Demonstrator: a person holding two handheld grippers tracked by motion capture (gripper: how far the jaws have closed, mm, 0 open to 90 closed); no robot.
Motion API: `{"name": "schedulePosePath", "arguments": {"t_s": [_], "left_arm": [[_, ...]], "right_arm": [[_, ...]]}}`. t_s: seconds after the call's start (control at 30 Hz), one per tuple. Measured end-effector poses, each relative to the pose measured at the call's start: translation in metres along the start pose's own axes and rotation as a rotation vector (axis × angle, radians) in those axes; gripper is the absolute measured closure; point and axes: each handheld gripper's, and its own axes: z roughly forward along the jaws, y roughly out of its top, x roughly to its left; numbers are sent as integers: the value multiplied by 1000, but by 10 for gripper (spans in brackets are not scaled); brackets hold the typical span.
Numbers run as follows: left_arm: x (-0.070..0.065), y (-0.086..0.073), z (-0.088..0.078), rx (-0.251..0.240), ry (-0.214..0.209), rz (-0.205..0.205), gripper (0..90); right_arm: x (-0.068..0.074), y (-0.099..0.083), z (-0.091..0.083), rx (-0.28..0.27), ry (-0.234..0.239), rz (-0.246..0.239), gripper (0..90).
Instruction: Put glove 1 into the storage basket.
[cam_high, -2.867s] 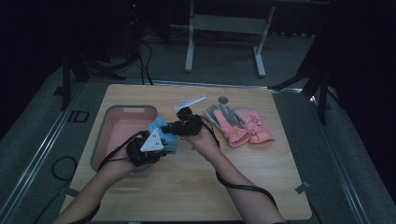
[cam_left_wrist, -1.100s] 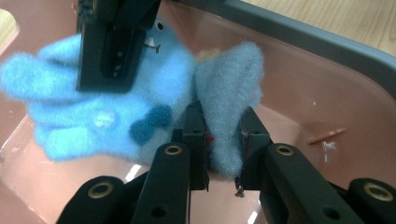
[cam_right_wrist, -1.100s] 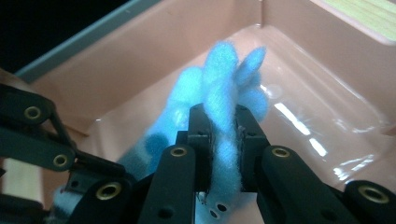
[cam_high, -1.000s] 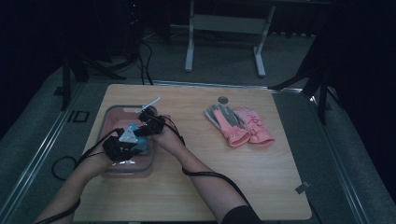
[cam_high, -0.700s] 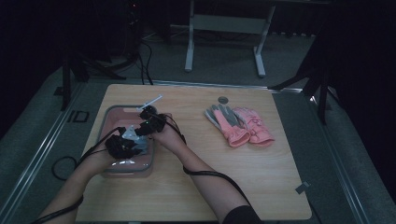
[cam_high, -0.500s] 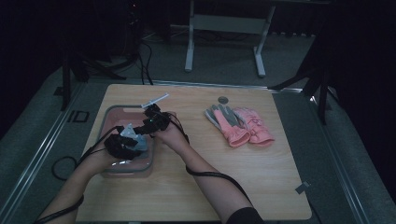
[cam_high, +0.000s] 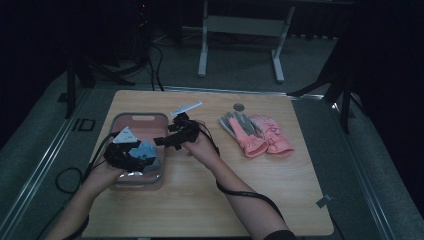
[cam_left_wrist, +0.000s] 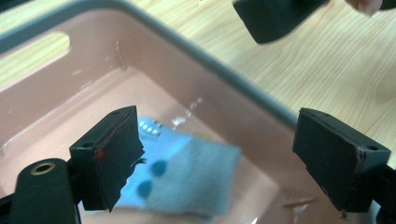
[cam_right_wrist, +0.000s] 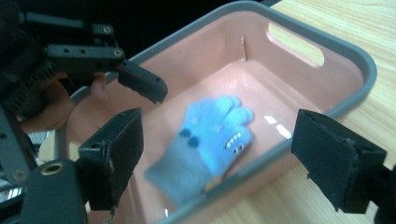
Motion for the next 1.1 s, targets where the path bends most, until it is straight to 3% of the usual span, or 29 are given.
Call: {"name": "schedulePosePath", "arguments": {"t_s": [0.07, 0.2, 0.5, 0.7, 0.87, 1.1], "left_arm": [[-7, 3, 0, -20, -29, -4, 152], [-23, 11, 2, -62, -36, 34, 153], [-57, 31, 13, -99, -113, 30, 153], [-77, 39, 23, -145, -121, 35, 152], [-87, 42, 34, -130, -148, 52, 153], [-107, 42, 48, -125, -179, 90, 153]], "right_arm": [[1, -3, -7, 12, 4, -9, 156], [2, -8, -21, 37, -10, -26, 150], [0, -24, -57, 9, -30, -22, 150], [-10, -37, -75, 3, -36, -41, 150], [-21, -54, -98, -13, -55, -56, 149], [-32, -74, -124, -24, -83, -1, 131]]}}
